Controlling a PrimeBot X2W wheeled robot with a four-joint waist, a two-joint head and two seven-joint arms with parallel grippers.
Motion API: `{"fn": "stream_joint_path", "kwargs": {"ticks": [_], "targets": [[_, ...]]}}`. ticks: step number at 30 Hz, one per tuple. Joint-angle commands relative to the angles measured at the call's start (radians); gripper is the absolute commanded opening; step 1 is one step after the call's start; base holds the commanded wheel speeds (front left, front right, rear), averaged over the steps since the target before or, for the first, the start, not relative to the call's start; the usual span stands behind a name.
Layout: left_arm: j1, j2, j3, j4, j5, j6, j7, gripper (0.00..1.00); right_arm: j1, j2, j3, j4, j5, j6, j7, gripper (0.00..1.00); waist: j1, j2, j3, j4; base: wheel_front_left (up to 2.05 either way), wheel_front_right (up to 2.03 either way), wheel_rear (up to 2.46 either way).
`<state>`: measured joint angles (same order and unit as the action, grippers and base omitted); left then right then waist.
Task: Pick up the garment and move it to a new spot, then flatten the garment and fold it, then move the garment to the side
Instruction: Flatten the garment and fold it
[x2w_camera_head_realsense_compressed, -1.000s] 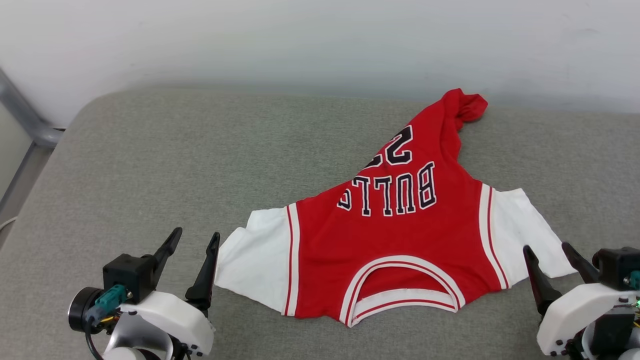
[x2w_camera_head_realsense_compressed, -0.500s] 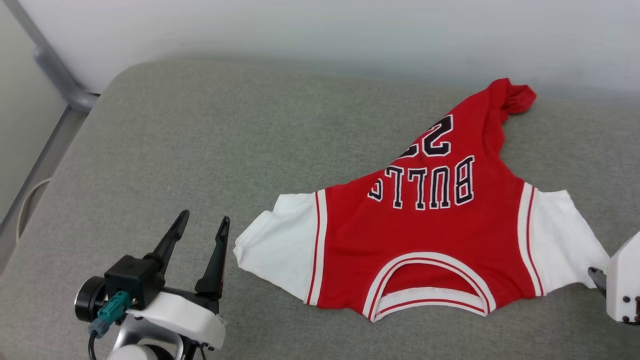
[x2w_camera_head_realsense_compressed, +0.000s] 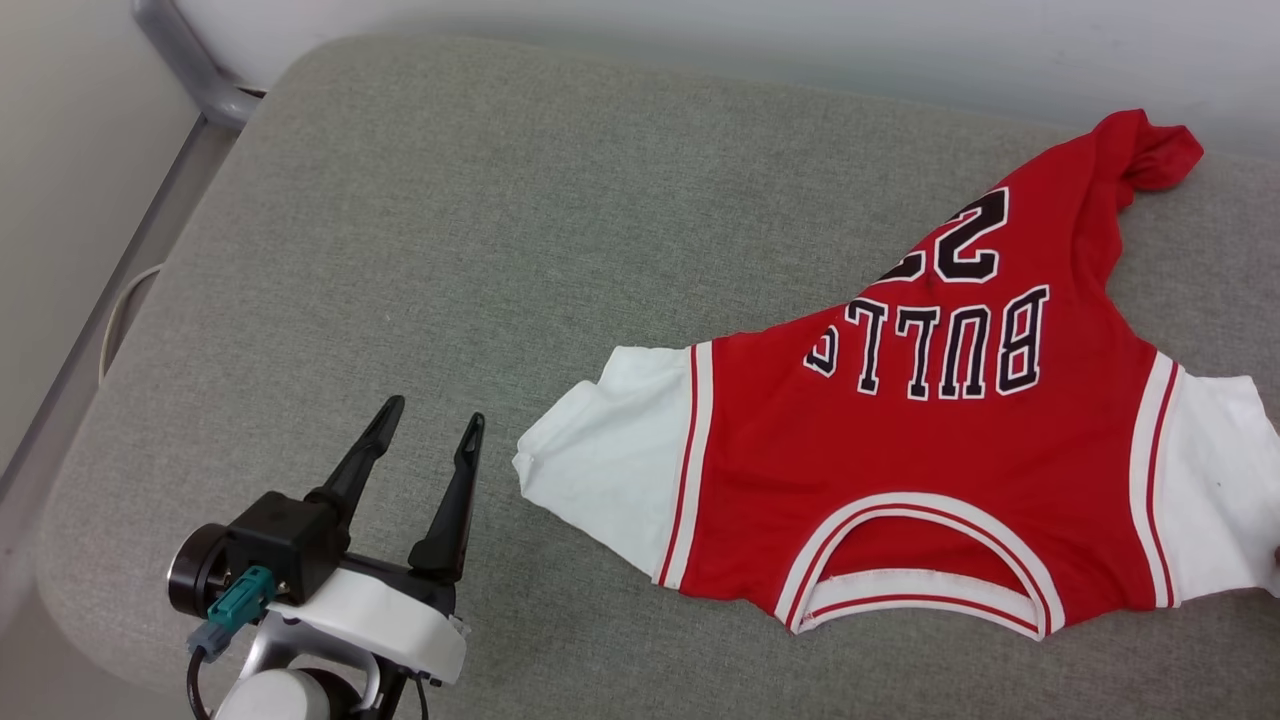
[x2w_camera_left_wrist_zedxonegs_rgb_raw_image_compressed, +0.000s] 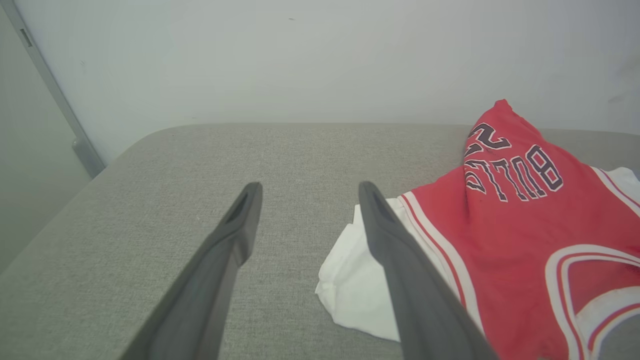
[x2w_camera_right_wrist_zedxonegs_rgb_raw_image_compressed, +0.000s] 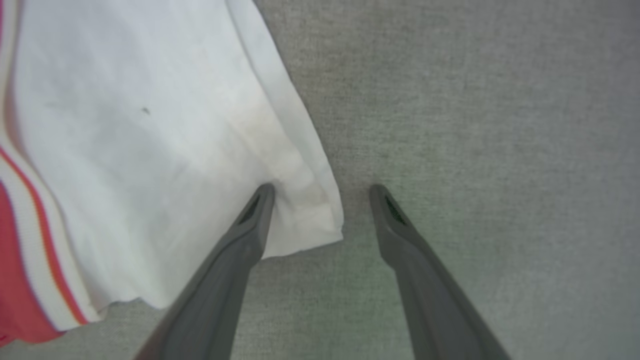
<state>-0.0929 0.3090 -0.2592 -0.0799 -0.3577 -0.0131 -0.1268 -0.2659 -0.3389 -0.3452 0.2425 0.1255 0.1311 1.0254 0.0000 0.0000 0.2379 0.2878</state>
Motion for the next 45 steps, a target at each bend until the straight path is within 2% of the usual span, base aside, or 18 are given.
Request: {"fn": "stream_joint_path", "kwargs": {"ticks": [1,5,6,7,13,20,26,31,34,45], "targets": [[-0.014,0.0,0.0,0.006,-0.005,0.0,-0.008,1.0,0.008,0.025,0.006,0.037,0.008,-0.001,-0.006,1.0,0.0,0.0,0.009,0.005,0.0,0.0,0.0],[-0.015,0.004,0.003,0.019,-0.009,0.002,-0.012,1.0,0.033,0.056,0.018,0.088,0.023,0.0,-0.009,1.0,0.0,0.0,0.013,-0.001,0.0,0.0,0.0],[-0.015,0.005,0.003,0.023,-0.01,0.002,-0.013,1.0,0.044,0.06,0.024,0.101,0.026,0.0,-0.008,0.44,0.0,0.0,0.012,-0.004,0.0,0.0,0.0],[-0.016,0.006,0.004,0.026,-0.011,0.004,-0.012,1.0,0.052,0.064,0.027,0.111,0.032,0.001,-0.013,0.0,0.0,0.0,0.009,-0.008,0.0,0.0,0.0],[0.0,0.016,0.006,0.048,-0.021,0.005,0.0,1.0,0.084,0.044,0.027,0.116,0.05,-0.001,-0.076,0.0,0.0,0.0,-0.036,-0.042,0.0,0.0,0.0],[0.035,0.031,0.009,0.056,-0.091,-0.017,0.091,1.0,0.117,0.009,0.063,0.024,0.073,-0.001,-0.103,0.0,0.0,0.0,-0.082,-0.088,0.0,0.0,0.0],[0.044,0.081,0.005,0.034,-0.136,-0.013,0.26,1.0,0.153,-0.005,0.088,-0.13,0.107,-0.001,-0.066,0.0,0.0,0.0,-0.073,-0.14,0.0,0.0,0.0],[0.029,0.155,-0.041,0.025,-0.149,-0.008,0.522,1.0,0.167,0.012,0.096,-0.236,0.118,-0.001,-0.029,0.0,0.0,0.0,-0.033,-0.175,0.0,0.0,0.0],[-0.001,0.175,-0.038,-0.004,-0.161,0.014,0.619,1.0,0.171,0.024,0.102,-0.282,0.118,-0.001,-0.016,0.0,0.0,0.0,-0.003,-0.19,0.0,0.0,0.0],[-0.08,0.211,-0.031,0.002,-0.142,0.059,0.74,1.0,0.137,0.044,0.121,-0.373,0.121,-0.001,0.002,0.0,0.0,0.0,0.097,-0.235,0.0,0.0,0.0]]}}
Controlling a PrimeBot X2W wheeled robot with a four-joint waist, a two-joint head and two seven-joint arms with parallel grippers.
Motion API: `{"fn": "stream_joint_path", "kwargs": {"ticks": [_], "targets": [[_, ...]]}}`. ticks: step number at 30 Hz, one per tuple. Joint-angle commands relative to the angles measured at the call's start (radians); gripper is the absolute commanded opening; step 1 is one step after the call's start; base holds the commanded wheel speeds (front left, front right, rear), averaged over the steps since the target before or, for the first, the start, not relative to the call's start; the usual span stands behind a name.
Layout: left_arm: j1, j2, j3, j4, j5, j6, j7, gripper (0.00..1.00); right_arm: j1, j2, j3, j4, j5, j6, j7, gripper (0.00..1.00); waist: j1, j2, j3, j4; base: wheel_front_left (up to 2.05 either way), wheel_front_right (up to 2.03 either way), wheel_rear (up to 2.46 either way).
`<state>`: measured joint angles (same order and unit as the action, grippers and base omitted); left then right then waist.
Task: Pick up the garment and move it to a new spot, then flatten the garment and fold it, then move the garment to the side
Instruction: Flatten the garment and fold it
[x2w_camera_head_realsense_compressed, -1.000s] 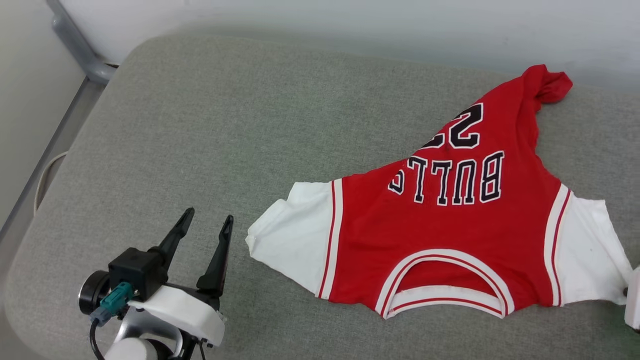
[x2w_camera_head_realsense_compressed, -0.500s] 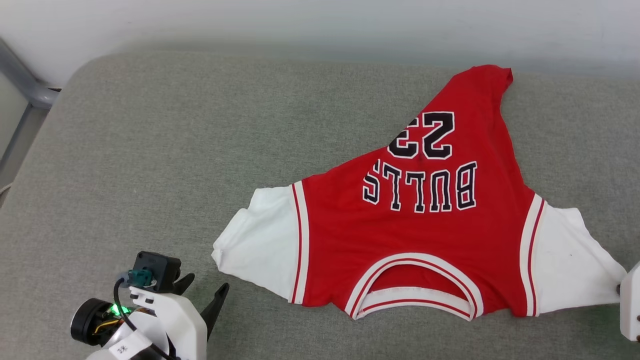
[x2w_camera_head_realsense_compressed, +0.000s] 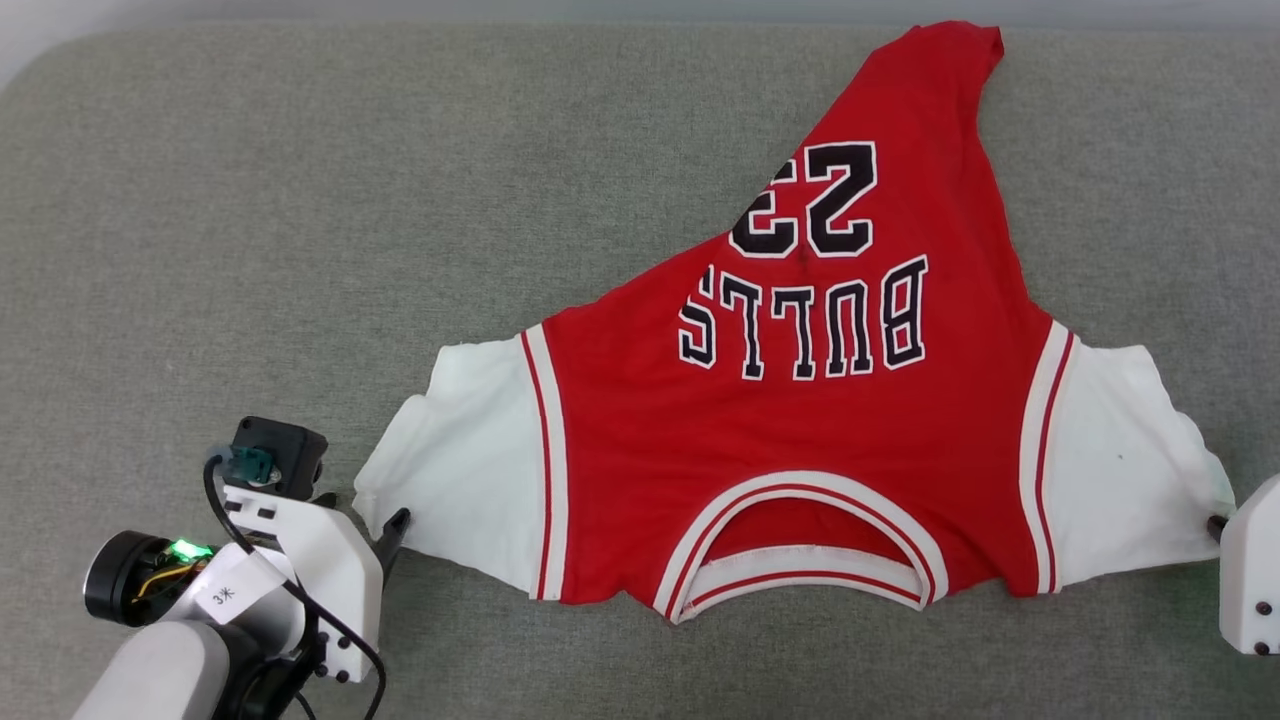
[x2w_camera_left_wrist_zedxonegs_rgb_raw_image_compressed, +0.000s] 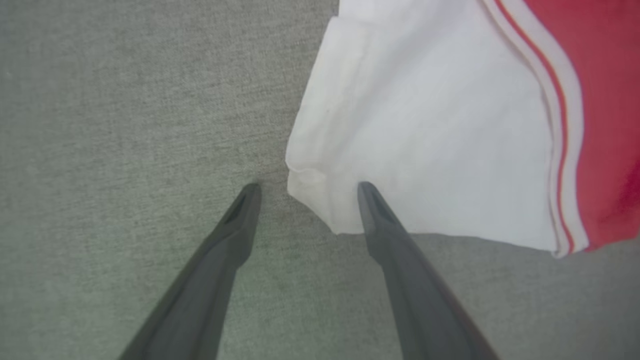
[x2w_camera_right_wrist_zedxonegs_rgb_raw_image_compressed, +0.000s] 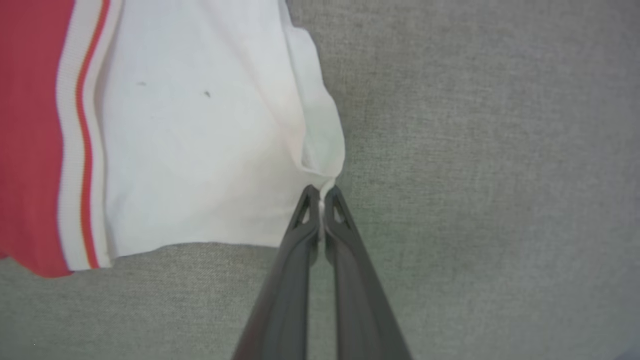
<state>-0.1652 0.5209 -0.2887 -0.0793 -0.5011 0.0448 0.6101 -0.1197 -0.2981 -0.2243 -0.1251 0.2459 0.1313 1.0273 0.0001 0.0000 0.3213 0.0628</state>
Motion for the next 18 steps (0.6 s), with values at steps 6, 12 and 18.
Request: {"fn": "stream_joint_path", "kwargs": {"ticks": [6,12,18], "targets": [[-0.022,-0.013,-0.011,0.04,-0.029,-0.002,0.046,1.0,-0.006,0.001,0.017,-0.036,-0.021,-0.001,0.0,0.0,-0.0001,0.0,0.039,-0.017,0.0,0.0,0.0],[-0.001,-0.028,-0.043,0.079,-0.074,-0.026,0.097,0.0,-0.002,0.005,0.02,-0.044,-0.024,-0.001,0.005,0.0,-0.0001,0.0,0.038,-0.012,0.0,0.0,0.0],[0.004,-0.016,-0.028,0.035,-0.066,-0.018,0.064,0.0,-0.007,0.0,0.015,-0.035,-0.017,-0.001,-0.009,0.0,-0.0001,0.0,0.002,0.002,0.0,0.0,0.0]]}}
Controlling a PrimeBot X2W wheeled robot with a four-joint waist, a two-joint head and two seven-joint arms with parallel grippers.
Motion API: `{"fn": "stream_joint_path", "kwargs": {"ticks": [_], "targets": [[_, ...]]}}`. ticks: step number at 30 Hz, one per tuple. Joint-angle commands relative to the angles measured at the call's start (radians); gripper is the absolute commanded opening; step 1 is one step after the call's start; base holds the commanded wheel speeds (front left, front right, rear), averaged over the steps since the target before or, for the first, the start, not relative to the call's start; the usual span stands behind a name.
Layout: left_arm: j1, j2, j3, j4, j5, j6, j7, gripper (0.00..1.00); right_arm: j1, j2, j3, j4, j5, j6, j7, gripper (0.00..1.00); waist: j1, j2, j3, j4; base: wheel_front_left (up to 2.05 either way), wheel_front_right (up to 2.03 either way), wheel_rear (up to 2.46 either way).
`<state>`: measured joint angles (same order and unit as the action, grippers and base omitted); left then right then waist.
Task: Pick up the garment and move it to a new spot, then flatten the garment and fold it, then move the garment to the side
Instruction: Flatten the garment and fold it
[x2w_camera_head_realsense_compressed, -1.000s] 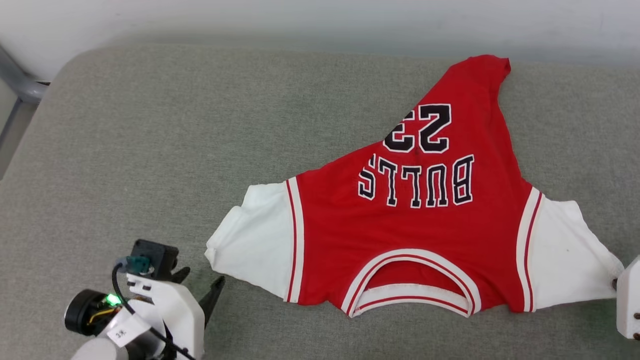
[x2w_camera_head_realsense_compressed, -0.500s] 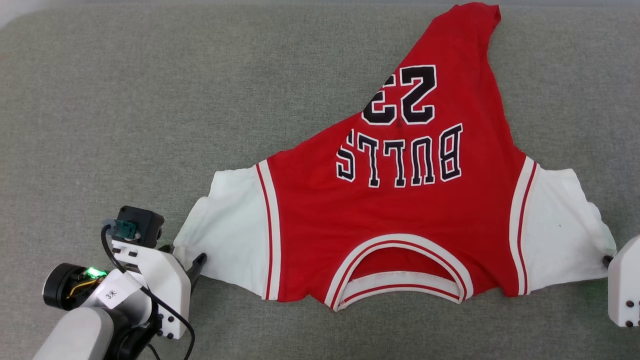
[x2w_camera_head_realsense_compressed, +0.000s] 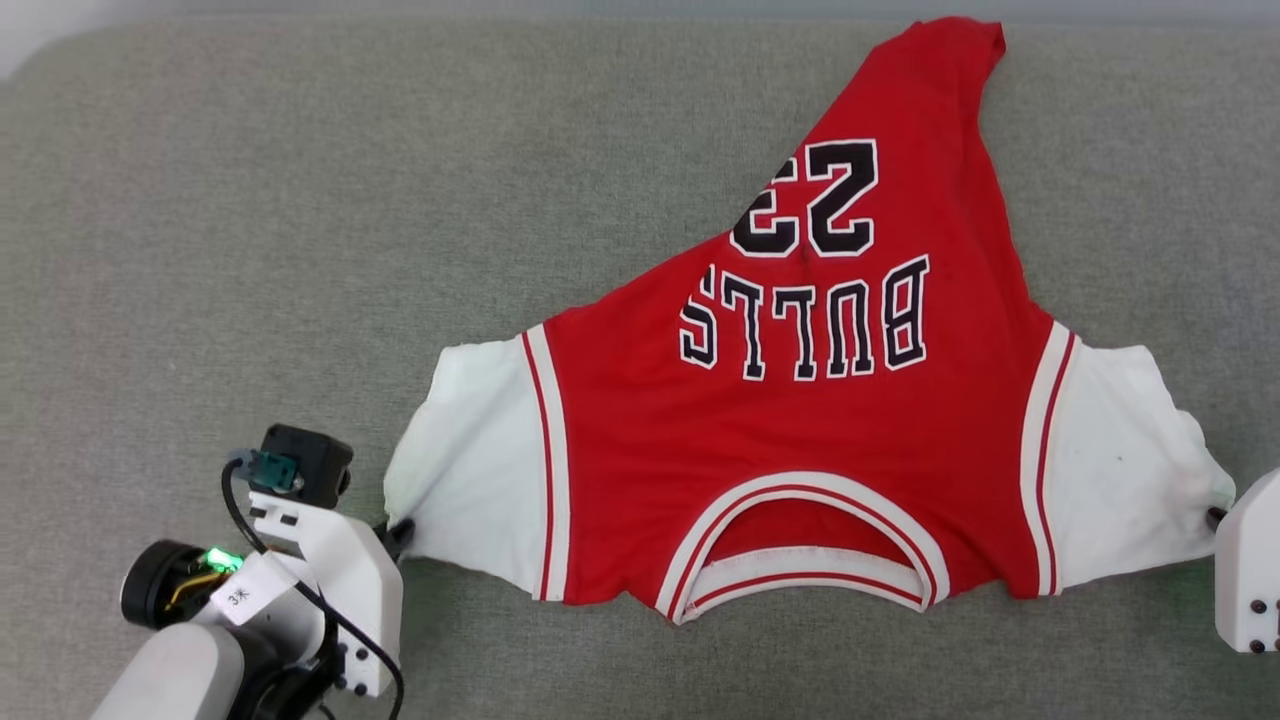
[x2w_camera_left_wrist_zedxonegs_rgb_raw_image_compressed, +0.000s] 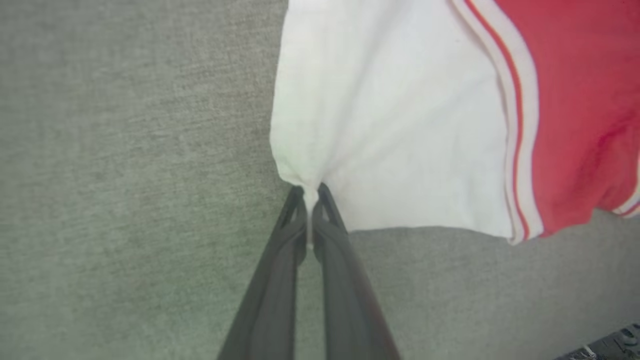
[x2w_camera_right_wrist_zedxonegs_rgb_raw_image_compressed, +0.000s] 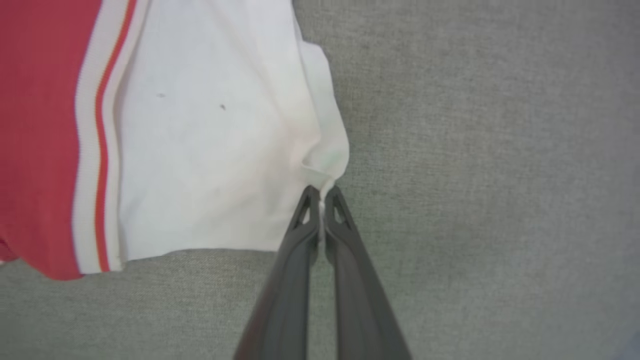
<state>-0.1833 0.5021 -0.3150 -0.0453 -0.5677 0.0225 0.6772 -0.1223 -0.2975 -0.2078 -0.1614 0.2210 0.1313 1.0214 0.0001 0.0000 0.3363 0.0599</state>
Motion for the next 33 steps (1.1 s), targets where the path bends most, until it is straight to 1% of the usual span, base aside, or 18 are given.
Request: {"fn": "stream_joint_path", "kwargs": {"ticks": [1,4,9,12,13,16,21,28,33], "targets": [[0.022,0.005,0.006,-0.01,0.003,0.007,-0.015,0.0,-0.004,-0.001,-0.002,0.006,0.007,-0.001,-0.005,0.0,-0.0001,0.0,-0.024,0.006,0.0,0.0,0.0],[0.032,0.012,0.022,-0.05,-0.001,0.005,-0.047,0.0,-0.003,-0.007,0.007,0.006,0.017,-0.001,-0.01,0.0,-0.0001,0.0,-0.061,0.009,0.0,0.0,0.0],[0.055,0.035,0.059,-0.142,-0.014,0.007,-0.077,0.0,-0.045,-0.015,0.005,-0.014,0.059,-0.001,-0.032,0.0,-0.0001,0.0,-0.121,0.005,0.0,0.0,0.0],[0.06,0.066,0.089,-0.204,-0.007,0.001,-0.097,0.0,-0.077,-0.032,0.005,-0.025,0.1,-0.001,-0.043,0.0,-0.0001,0.0,-0.157,0.0,0.0,0.0,0.0],[0.053,0.085,0.098,-0.225,0.008,-0.007,-0.113,0.0,-0.091,-0.043,0.004,-0.031,0.107,-0.001,-0.044,0.0,-0.0001,0.0,-0.167,-0.001,0.0,0.0,0.0],[0.039,0.108,0.13,-0.267,0.03,-0.003,-0.154,0.0,-0.134,-0.079,0.009,-0.042,0.131,-0.001,-0.06,0.0,-0.0001,0.0,-0.197,-0.005,0.0,0.0,0.0],[0.009,0.147,0.176,-0.328,0.061,-0.002,-0.193,0.0,-0.211,-0.137,0.013,-0.058,0.168,-0.001,-0.082,0.0,-0.0001,0.0,-0.245,-0.01,0.0,0.0,0.0],[-0.057,0.2,0.231,-0.384,0.078,-0.02,-0.228,0.0,-0.352,-0.176,0.018,-0.076,0.196,-0.001,-0.129,0.0,-0.0001,0.0,-0.286,-0.024,0.0,0.0,0.0],[-0.137,0.23,0.277,-0.405,0.085,-0.033,-0.268,0.0,-0.446,-0.191,0.044,-0.053,0.195,-0.001,-0.172,0.0,-0.0001,0.0,-0.288,-0.034,0.0,0.0,0.0]]}}
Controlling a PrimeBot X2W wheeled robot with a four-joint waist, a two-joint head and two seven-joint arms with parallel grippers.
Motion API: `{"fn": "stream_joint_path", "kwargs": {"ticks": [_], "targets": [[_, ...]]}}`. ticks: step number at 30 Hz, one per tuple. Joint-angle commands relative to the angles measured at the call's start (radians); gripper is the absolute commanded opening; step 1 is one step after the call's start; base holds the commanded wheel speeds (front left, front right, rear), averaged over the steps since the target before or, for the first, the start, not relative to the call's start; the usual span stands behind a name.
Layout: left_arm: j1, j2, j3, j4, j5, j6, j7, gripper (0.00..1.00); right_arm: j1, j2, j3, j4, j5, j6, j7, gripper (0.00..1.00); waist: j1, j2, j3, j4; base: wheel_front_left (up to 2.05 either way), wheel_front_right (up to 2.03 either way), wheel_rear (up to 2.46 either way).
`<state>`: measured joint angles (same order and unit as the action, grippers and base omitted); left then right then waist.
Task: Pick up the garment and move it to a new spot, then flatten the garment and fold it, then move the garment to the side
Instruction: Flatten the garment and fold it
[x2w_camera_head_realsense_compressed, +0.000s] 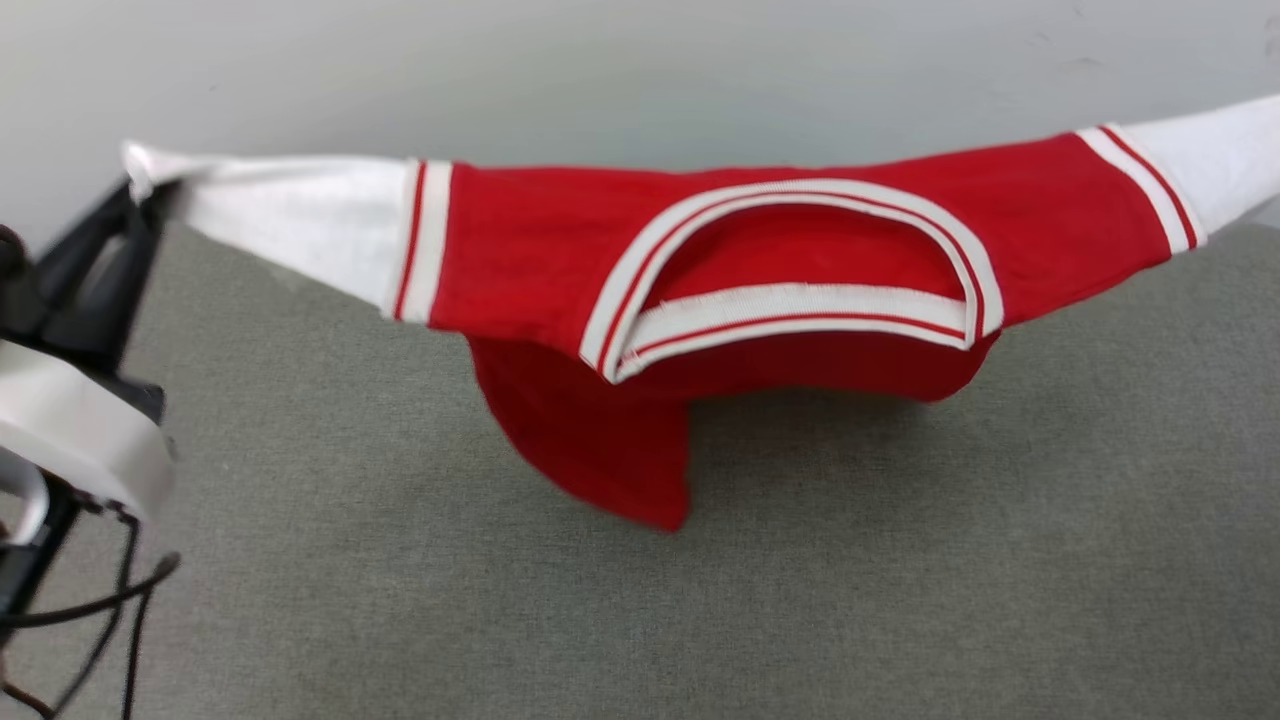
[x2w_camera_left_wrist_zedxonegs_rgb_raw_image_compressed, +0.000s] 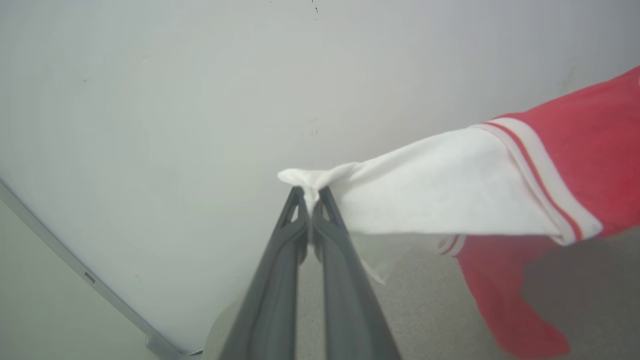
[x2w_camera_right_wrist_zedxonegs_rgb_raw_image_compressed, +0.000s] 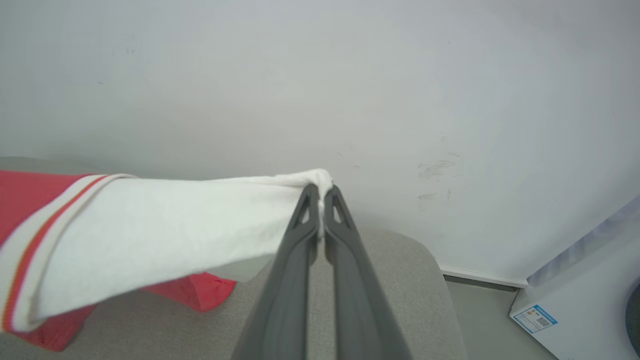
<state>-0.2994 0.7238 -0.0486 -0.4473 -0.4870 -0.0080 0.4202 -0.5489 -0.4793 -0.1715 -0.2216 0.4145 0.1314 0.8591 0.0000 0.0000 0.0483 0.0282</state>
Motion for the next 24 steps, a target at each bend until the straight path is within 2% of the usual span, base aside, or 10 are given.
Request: {"fn": "stream_joint_path", "kwargs": {"ticks": [1,6,14,19,24], "targets": [[-0.021,0.008,0.011,-0.003,0.004,-0.002,-0.011,0.0,-0.019,-0.009,0.008,0.007,0.002,-0.001,-0.009,0.0,0.0,0.0,0.0,-0.003,0.0,0.0,0.0],[-0.105,0.047,0.033,0.0,0.005,-0.022,-0.01,0.0,-0.105,-0.014,0.023,0.029,-0.011,-0.001,-0.038,0.0,0.0,0.0,0.016,-0.01,0.0,0.0,0.0],[-0.265,0.098,0.025,0.055,-0.009,-0.07,-0.018,0.0,-0.253,-0.061,0.061,0.071,-0.052,-0.001,-0.066,0.0,0.0,0.0,0.125,-0.016,0.0,0.0,0.0],[-0.415,0.133,-0.026,0.15,-0.009,-0.102,-0.035,0.0,-0.38,-0.101,0.099,0.137,-0.071,-0.001,-0.115,0.0,0.0,0.0,0.218,-0.015,0.0,0.0,0.0],[-0.614,0.142,-0.1,0.265,-0.013,-0.118,-0.072,0.0,-0.529,-0.125,0.138,0.225,-0.121,-0.001,-0.19,0.0,0.0,0.0,0.323,-0.008,0.0,0.0,0.0]]}}
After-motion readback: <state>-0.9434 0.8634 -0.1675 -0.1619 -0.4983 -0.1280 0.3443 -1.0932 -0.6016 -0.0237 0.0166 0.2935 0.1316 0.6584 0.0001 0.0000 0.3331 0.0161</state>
